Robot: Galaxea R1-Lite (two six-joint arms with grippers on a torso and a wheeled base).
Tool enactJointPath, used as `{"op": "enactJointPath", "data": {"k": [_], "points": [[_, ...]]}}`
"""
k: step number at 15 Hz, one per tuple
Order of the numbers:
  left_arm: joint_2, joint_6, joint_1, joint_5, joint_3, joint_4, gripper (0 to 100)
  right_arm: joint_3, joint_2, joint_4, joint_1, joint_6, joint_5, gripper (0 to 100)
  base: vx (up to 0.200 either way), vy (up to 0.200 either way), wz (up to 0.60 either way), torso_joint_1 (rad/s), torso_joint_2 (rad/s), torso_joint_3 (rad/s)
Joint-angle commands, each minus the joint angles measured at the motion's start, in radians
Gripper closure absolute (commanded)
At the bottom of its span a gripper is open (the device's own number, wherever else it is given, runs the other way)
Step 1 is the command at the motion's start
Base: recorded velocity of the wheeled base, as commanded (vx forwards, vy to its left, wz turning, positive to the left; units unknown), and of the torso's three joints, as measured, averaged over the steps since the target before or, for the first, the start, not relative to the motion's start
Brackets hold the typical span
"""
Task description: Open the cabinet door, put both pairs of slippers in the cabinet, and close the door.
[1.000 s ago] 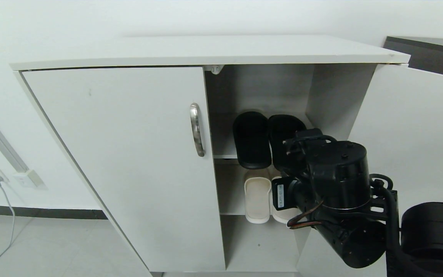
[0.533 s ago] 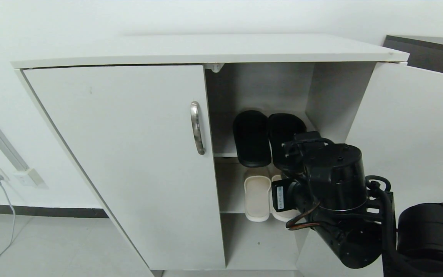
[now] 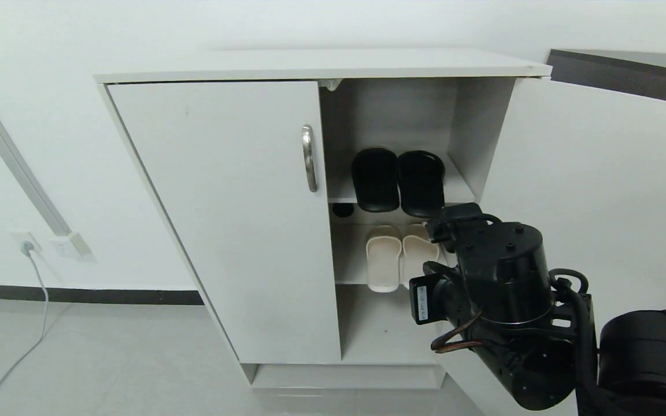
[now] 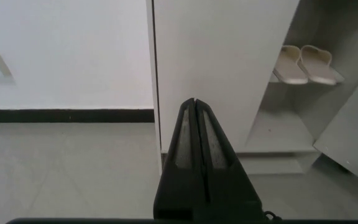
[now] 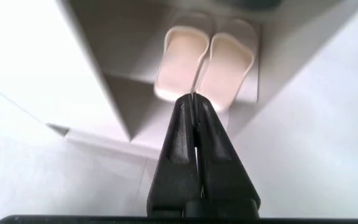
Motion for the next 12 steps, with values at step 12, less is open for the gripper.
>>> {"op": "enactJointPath", "data": {"k": [12], "points": [[0.000,0.000,0.000,0.000,0.000,0.000,100,0.026,0.010,-0.005,-0.010,-0.009,0.006,100,-0.117,0.000,0.00,0.003,0.00,0.001]]}}
